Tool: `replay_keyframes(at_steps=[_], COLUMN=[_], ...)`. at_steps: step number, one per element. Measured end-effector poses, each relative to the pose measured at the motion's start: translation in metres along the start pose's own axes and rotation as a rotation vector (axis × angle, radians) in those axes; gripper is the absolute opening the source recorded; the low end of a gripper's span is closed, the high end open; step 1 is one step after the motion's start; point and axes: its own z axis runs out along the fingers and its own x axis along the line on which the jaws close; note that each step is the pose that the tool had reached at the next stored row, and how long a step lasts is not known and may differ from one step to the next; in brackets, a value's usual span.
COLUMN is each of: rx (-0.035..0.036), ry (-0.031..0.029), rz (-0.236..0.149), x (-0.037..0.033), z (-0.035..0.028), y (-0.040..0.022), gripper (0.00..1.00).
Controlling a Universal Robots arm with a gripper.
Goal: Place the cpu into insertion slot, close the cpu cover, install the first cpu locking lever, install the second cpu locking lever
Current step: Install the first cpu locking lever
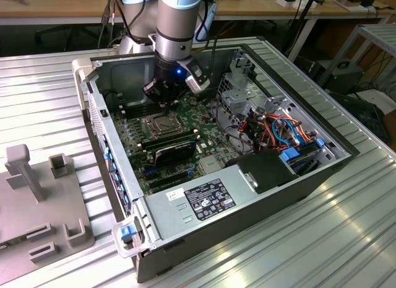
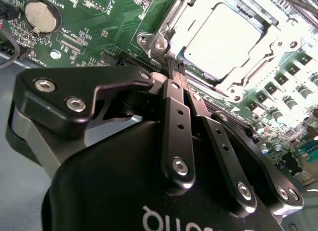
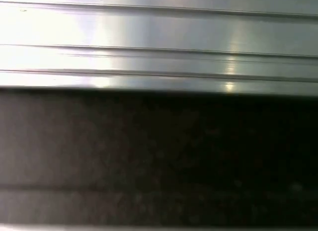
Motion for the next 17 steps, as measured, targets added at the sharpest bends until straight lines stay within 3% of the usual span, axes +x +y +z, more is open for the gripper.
replay_keyframes(at_steps=[8, 17], rx=[-0.0005, -0.0035], ry=[0.0009, 0.0024], rz=[-0.006, -0.014], x=[0.0001, 0.0005], z=[0.0058, 0.0053], y=[0.0000, 0.0054], gripper=[0.11, 0.11])
